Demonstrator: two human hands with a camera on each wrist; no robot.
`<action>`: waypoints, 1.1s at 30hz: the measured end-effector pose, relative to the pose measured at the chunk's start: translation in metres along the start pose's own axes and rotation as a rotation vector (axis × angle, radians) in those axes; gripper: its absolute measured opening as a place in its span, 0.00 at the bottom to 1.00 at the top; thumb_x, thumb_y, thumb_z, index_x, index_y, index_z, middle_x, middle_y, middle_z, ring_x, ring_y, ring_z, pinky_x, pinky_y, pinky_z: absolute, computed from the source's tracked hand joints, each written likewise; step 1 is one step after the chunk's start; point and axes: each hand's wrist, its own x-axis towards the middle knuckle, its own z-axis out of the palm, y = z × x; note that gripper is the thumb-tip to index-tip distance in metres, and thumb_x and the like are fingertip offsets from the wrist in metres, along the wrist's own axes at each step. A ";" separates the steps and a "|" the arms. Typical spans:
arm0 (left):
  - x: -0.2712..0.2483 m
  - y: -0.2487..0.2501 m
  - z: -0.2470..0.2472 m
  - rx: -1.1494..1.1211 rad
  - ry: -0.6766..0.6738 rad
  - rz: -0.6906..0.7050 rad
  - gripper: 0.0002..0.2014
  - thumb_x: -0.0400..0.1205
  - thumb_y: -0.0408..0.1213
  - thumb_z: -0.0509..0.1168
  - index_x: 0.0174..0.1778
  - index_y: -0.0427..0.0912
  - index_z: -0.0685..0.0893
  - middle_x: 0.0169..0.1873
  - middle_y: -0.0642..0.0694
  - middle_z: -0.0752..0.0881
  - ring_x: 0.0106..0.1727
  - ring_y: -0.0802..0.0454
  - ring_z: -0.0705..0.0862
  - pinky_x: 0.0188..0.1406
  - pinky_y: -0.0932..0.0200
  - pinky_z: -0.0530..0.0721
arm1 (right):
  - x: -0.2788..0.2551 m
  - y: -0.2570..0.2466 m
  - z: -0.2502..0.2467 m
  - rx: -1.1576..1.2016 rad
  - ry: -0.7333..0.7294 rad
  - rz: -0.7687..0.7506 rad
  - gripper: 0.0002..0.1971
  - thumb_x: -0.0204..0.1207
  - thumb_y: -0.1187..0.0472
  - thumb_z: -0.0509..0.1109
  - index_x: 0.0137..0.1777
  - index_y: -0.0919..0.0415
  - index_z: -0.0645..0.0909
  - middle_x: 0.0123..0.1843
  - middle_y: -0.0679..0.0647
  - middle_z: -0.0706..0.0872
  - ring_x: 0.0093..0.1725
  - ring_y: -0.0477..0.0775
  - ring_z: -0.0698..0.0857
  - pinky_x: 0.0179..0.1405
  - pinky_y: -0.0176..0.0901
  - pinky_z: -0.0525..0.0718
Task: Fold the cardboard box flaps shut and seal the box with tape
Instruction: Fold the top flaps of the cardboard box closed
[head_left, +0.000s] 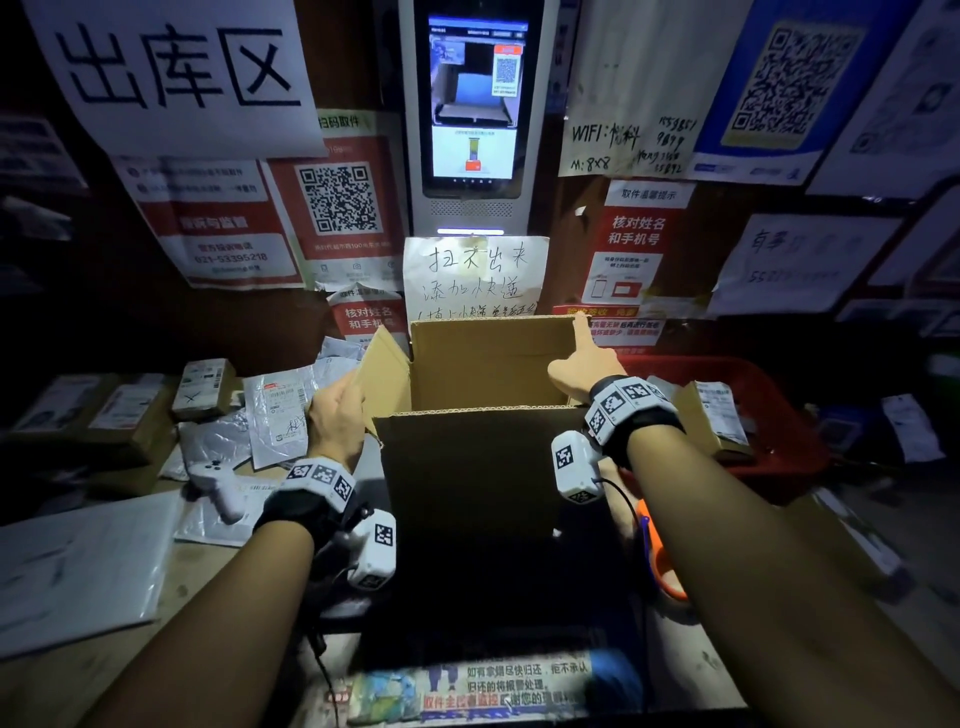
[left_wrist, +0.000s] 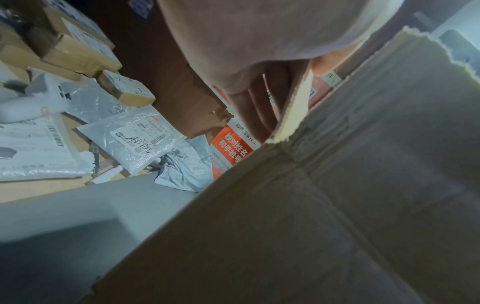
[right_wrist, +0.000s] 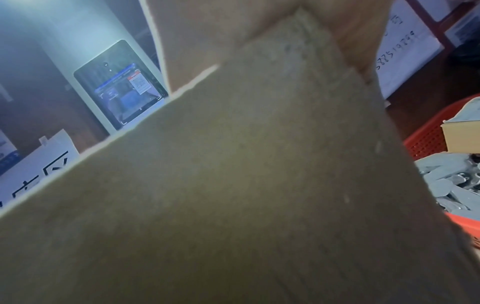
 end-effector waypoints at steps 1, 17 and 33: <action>-0.002 -0.002 -0.001 0.010 -0.012 0.032 0.13 0.75 0.41 0.52 0.25 0.40 0.67 0.23 0.44 0.68 0.27 0.52 0.66 0.28 0.59 0.63 | 0.001 -0.001 0.002 -0.002 0.007 -0.002 0.49 0.71 0.57 0.62 0.87 0.42 0.37 0.64 0.65 0.82 0.54 0.63 0.83 0.53 0.50 0.83; 0.004 -0.018 0.015 -0.036 -0.417 0.045 0.27 0.82 0.62 0.48 0.55 0.57 0.91 0.64 0.51 0.85 0.69 0.57 0.79 0.76 0.49 0.68 | -0.006 0.006 0.009 -0.022 -0.044 -0.006 0.58 0.59 0.54 0.63 0.83 0.36 0.28 0.77 0.68 0.73 0.71 0.74 0.76 0.67 0.67 0.79; -0.008 -0.011 0.015 -0.410 -0.507 -0.285 0.23 0.79 0.63 0.62 0.56 0.47 0.82 0.63 0.38 0.86 0.69 0.40 0.82 0.70 0.45 0.78 | -0.003 0.017 0.008 0.387 -0.234 0.063 0.33 0.78 0.35 0.57 0.60 0.64 0.86 0.71 0.63 0.82 0.69 0.58 0.80 0.53 0.46 0.77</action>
